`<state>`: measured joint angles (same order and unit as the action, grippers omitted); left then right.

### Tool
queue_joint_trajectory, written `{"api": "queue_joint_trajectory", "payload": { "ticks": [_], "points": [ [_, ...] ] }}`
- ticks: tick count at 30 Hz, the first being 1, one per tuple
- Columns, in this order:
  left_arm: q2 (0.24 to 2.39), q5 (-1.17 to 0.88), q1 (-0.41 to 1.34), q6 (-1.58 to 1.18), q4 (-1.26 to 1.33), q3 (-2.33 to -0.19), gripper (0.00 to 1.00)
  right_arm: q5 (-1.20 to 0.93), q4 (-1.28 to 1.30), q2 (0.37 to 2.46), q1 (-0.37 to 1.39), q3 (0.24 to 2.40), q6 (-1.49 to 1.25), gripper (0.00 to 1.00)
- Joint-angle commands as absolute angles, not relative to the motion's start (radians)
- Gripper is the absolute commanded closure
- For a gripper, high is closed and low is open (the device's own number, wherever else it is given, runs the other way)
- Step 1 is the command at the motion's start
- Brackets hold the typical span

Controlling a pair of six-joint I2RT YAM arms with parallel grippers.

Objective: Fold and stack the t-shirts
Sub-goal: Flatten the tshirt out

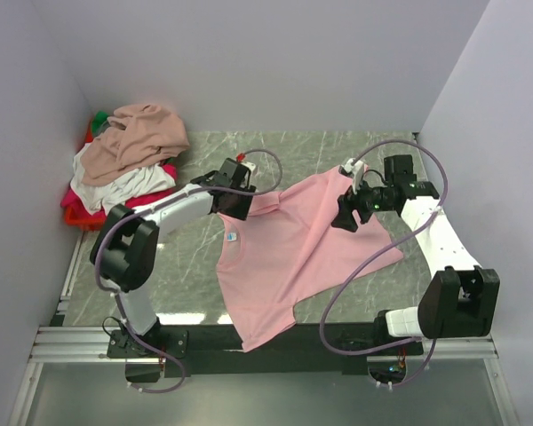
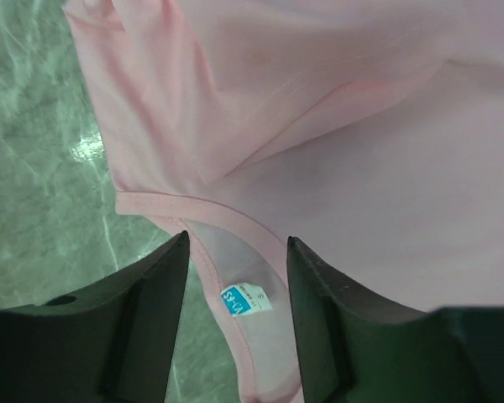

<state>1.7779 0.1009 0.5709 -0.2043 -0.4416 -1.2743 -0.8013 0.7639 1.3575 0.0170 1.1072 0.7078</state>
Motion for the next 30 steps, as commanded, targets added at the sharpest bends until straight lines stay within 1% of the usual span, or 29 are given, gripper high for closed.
{"api": "queue_joint_trajectory", "payload": {
  "ticks": [1, 2, 5, 8, 14, 17, 24, 30],
  "points": [
    [1.808, 0.029, 0.503, -0.198, -0.431, -1.341, 0.48, -0.847, 0.736, 1.305, 0.012, 1.075, 0.712, 0.23],
    [1.816, 0.017, 0.493, -0.221, -0.422, -1.344, 0.52, -0.847, 0.733, 1.305, 0.009, 1.066, 0.709, 0.23],
    [1.842, -0.018, 0.457, -0.31, -0.388, -1.348, 0.57, -0.851, 0.735, 1.316, 0.005, 1.066, 0.703, 0.24],
    [1.879, -0.052, 0.436, -0.342, -0.382, -1.368, 0.6, -0.865, 0.742, 1.328, 0.005, 1.069, 0.701, 0.24],
    [1.925, -0.188, 0.423, -0.373, -0.35, -1.39, 0.6, -0.867, 0.736, 1.332, 0.006, 1.068, 0.696, 0.25],
    [1.931, -0.216, 0.423, -0.388, -0.337, -1.385, 0.6, -0.868, 0.735, 1.333, -0.023, 1.068, 0.695, 0.25],
    [1.982, -0.175, 0.423, -0.413, -0.367, -1.399, 0.61, -0.882, 0.745, 1.333, -0.034, 1.072, 0.698, 0.25],
    [1.991, -0.152, 0.423, -0.419, -0.385, -1.419, 0.64, -0.891, 0.752, 1.328, -0.041, 1.072, 0.699, 0.25]
  ]
}}
